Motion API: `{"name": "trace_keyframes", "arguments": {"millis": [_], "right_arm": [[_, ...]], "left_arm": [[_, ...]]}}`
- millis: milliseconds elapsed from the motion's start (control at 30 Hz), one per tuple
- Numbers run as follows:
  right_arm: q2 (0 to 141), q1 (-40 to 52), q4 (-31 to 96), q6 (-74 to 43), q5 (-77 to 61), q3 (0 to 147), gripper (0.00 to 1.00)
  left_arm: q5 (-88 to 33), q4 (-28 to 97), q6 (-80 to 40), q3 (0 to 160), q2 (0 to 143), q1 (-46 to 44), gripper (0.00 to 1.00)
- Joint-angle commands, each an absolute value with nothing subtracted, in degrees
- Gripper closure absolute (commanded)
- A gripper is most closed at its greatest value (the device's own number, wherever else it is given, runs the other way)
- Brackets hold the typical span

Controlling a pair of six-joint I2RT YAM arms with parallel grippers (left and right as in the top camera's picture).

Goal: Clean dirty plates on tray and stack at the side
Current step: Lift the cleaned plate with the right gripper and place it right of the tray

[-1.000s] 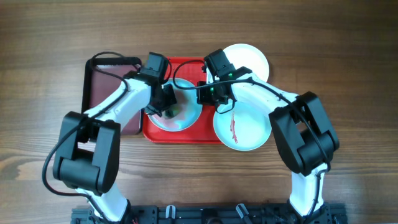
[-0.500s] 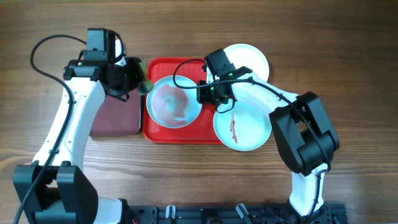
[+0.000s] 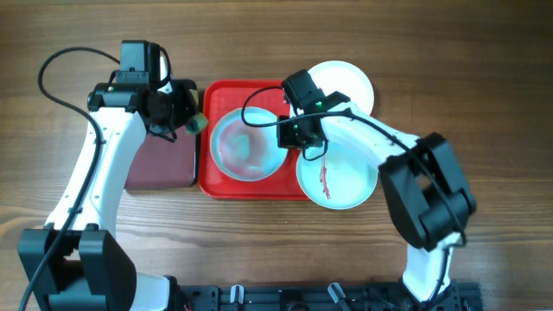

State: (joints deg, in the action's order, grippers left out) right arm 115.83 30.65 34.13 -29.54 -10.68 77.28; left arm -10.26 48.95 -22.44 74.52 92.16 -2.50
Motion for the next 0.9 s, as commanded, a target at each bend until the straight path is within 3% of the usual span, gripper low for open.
{"name": "trace_keyframes", "arguments": {"millis": [0, 533, 867], "right_arm": [[106.39, 30.70, 36.53, -26.41, 1.80, 77.91, 0.96], [98.45, 42.76, 37.39, -22.15, 38.79, 77.91, 0.96], [98.45, 52.93, 25.67, -4.47, 65.34, 77.91, 0.96]], "left_arm": [[-9.26, 49.01, -20.97, 75.00, 92.68, -2.44, 0.96], [-9.30, 49.78, -21.41, 75.00, 92.68, -2.44, 0.96], [-9.28, 49.74, -21.43, 75.00, 92.68, -2.44, 0.96]]}}
